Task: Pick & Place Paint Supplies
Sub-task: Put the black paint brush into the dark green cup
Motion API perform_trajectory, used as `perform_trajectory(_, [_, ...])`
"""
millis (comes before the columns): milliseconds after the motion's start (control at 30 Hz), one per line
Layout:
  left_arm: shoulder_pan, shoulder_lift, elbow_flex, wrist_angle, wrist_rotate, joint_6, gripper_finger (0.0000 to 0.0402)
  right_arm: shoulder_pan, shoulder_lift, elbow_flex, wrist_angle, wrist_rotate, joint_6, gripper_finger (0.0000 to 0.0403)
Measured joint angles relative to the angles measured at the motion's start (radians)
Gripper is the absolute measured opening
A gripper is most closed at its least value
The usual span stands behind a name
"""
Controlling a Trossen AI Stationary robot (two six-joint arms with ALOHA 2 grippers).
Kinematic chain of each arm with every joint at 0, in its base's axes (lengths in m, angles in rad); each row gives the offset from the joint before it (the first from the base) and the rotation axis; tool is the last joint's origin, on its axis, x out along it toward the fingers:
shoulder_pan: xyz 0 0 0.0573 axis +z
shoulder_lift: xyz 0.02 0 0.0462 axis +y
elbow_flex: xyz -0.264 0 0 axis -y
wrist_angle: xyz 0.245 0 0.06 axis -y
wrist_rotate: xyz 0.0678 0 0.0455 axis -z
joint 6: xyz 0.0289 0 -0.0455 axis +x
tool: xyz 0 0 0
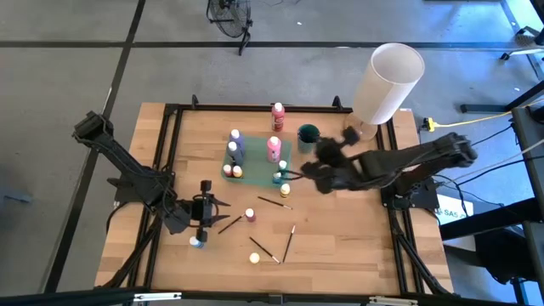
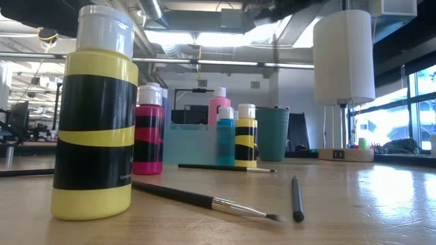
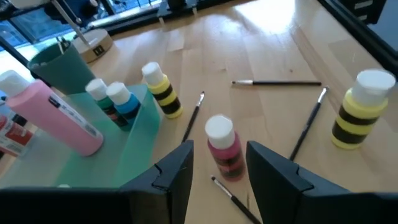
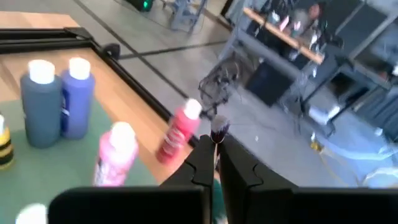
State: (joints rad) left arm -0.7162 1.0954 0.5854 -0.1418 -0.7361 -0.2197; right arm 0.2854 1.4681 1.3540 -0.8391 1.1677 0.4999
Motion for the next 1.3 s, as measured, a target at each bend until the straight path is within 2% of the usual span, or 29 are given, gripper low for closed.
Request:
perform_trajectory(133, [0.000, 0.000, 0.000, -0.029, 0.002, -0.026, 0.0143, 0.026, -0.098, -0.001, -0.360, -0.021, 0.351, 0.0011])
perform_trajectory(200, [0.000, 0.000, -0.001, -0.034, 0.003, -0.044, 0.0143, 0.047, -0.118, -0.024, -0.457, -0.021, 0.496, 0.0011])
perform_trajectory(400, [0.000, 0.000, -0.001, -0.036, 0.002, -0.076, 0.0143, 0.126, -0.146, -0.193, -0.387, -0.039, 0.565, 0.0011])
perform_trajectory(533, [0.000, 0.000, -0.001, -0.036, 0.002, -0.092, 0.0143, 0.175, -0.163, -0.304, -0.249, -0.081, 0.565, 0.0011])
perform_trajectory(633, [0.000, 0.000, -0.001, -0.036, 0.001, -0.092, 0.0143, 0.210, -0.162, -0.381, 0.000, -0.098, 0.469, 0.0011])
perform_trajectory(767, [0.002, 0.000, -0.001, -0.035, -0.006, -0.077, 0.0143, 0.227, -0.139, -0.484, 0.483, -0.099, 0.127, 0.0011])
perform_trajectory(867, [0.012, 0.000, -0.001, -0.035, -0.005, -0.081, 0.0143, 0.193, -0.137, -0.526, 0.762, -0.099, -0.126, 0.0011])
perform_trajectory(1000, [0.021, 0.000, -0.001, -0.035, -0.005, -0.082, 0.0143, 0.119, -0.137, -0.523, 0.877, -0.099, -0.284, 0.0011])
perform_trajectory(1300, [0.020, 0.000, -0.001, -0.041, -0.004, -0.065, 0.0143, -0.073, -0.151, -0.471, 0.846, -0.144, -0.381, 0.0011])
